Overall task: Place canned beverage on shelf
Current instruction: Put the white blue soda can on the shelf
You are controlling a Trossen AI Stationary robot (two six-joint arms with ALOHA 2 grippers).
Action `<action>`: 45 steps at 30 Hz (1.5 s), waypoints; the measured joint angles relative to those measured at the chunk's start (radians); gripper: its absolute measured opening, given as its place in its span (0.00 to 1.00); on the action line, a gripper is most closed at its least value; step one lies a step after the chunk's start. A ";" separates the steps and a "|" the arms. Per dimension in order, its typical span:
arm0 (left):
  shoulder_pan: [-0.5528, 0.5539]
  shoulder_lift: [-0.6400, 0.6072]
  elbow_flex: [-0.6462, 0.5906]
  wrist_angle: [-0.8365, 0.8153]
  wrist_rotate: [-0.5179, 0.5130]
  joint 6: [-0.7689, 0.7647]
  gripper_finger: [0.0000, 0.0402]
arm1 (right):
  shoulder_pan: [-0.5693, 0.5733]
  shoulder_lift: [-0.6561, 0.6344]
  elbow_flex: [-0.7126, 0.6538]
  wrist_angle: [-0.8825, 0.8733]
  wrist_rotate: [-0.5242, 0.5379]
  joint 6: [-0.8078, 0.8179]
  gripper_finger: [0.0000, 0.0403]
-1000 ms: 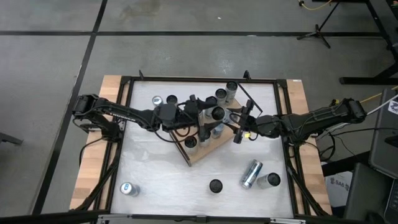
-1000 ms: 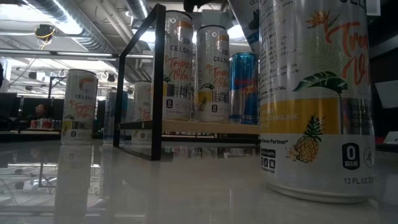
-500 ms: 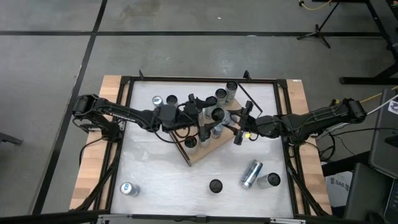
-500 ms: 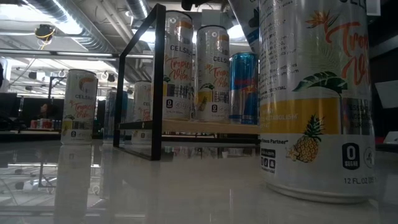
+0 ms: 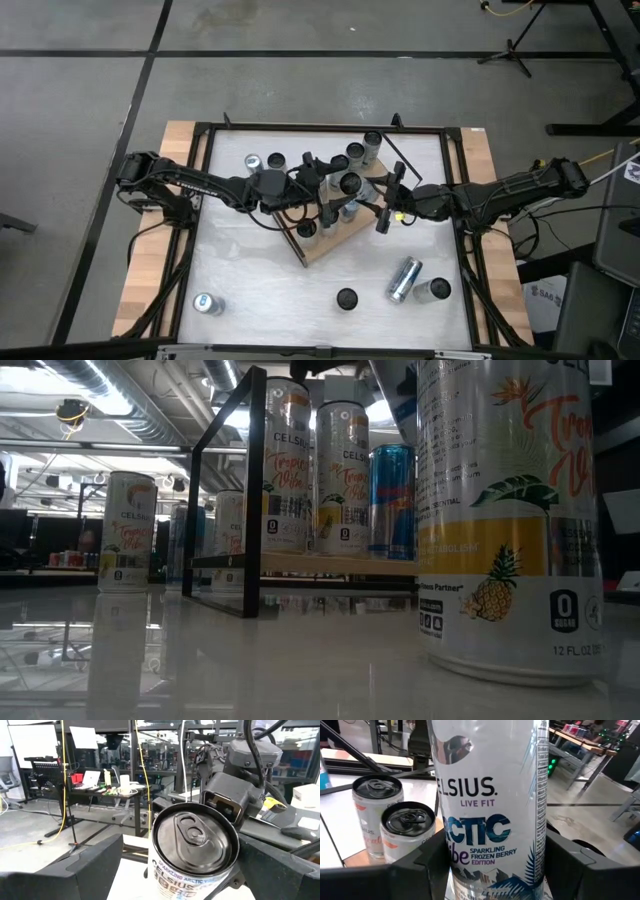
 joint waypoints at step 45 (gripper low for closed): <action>0.001 0.000 0.000 -0.070 -0.034 -0.183 0.86 | -0.001 0.062 -0.002 0.076 0.021 -0.002 0.59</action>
